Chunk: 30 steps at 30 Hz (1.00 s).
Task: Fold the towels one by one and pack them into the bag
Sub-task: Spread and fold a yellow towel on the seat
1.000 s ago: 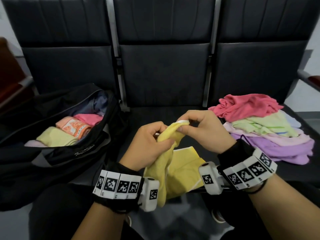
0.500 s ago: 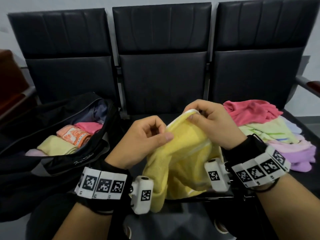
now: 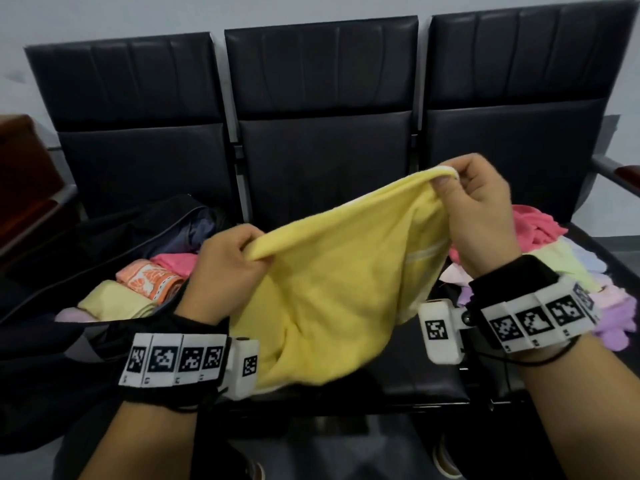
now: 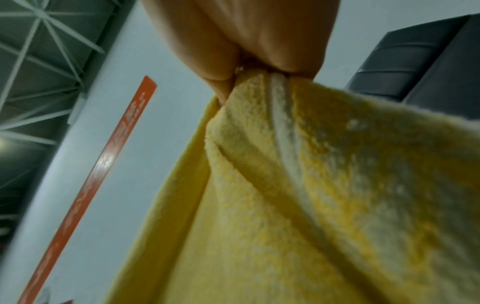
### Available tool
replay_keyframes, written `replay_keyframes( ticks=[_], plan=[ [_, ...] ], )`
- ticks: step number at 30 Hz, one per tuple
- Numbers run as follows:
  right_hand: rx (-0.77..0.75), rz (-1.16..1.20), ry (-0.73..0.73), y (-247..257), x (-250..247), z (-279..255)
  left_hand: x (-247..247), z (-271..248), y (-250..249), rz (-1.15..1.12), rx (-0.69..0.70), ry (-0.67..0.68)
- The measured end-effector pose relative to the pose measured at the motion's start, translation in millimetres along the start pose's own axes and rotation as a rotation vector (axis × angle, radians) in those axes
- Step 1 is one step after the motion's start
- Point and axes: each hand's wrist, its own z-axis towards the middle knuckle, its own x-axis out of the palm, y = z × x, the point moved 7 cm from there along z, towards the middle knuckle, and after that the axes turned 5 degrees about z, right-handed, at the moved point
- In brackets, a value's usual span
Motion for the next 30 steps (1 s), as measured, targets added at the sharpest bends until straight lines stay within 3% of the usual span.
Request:
replay_keyframes(
  ticks=[4, 9, 14, 17, 22, 27, 30],
  plan=[
    [0.094, -0.073, -0.155, -31, -24, 0, -17, -1, 35, 0.203, -0.132, -0.121],
    [0.193, -0.112, -0.169, -75, -35, -17, 9, -11, 78, 0.332, -0.259, -0.014],
    [0.315, -0.31, 0.118, -131, -14, -61, 66, -41, 113, 0.265, -0.422, 0.104],
    [0.371, -0.402, 0.284, -159, 2, -100, 106, -68, 121, 0.174, -0.489, 0.241],
    [0.463, -0.403, 0.566, -177, 39, -152, 149, -86, 86, -0.007, -0.323, 0.443],
    [0.442, -0.286, 0.877, -164, 94, -175, 158, -82, 29, -0.118, -0.118, 0.453],
    [0.396, -0.384, 0.91, -162, 100, -172, 154, -80, 19, -0.163, -0.059, 0.459]
  ],
)
